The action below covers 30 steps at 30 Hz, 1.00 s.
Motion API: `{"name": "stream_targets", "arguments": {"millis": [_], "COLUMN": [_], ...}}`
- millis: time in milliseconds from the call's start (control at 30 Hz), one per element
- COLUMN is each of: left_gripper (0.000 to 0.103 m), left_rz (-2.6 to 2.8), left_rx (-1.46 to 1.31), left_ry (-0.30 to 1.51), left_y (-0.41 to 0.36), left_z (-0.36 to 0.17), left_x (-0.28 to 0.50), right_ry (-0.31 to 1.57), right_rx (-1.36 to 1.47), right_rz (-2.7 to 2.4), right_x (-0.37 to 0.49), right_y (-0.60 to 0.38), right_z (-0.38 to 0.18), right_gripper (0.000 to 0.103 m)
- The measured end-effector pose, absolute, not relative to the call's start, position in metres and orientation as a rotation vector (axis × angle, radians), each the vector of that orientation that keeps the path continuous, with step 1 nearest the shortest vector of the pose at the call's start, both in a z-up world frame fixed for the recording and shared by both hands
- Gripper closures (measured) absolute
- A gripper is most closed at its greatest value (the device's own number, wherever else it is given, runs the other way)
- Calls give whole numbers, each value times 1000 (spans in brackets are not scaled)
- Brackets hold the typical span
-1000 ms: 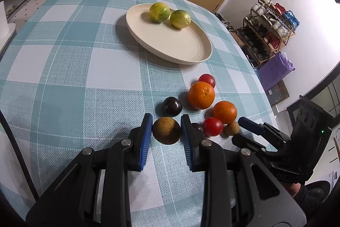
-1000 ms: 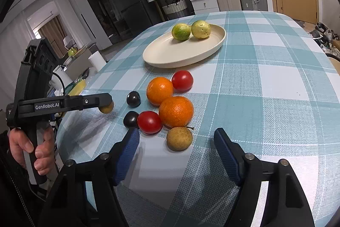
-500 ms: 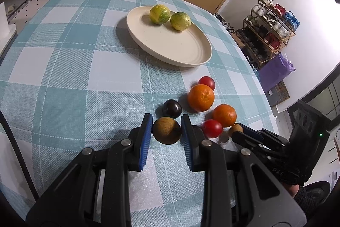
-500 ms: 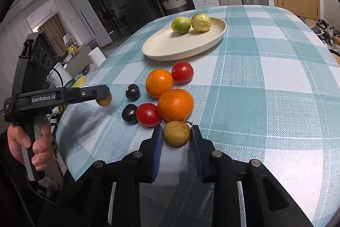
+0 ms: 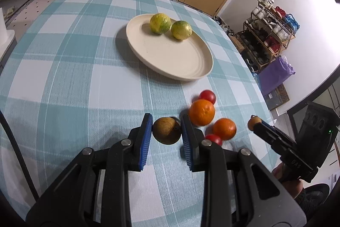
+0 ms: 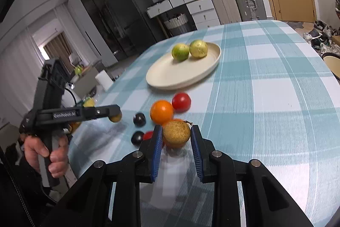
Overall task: Organize fruits
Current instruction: 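Carry the kiwi to the plate with the left gripper while the right gripper carries its fruit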
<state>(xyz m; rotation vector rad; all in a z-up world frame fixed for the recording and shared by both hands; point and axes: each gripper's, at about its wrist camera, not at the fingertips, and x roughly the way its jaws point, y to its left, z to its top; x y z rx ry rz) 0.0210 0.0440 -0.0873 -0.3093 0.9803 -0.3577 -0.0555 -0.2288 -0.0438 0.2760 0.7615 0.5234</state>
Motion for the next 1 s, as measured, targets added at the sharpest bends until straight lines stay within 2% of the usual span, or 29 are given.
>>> {"name": "stream_targets", "arguments": {"millis": [633,1000], "left_gripper": [79,79], "left_rz": [-363,-356], "left_rx": [-329,-358], "left_ry": [951,1002], "left_y": [52,52], "left_z": [-54,-80], "left_x": [126,203], "right_ry": [697,781], "right_rx": [265,223], "right_rz": [593,608], "right_x": [38,111], "right_y": [-203,-163], "right_z": [3,-5], "right_gripper": [76,76]}}
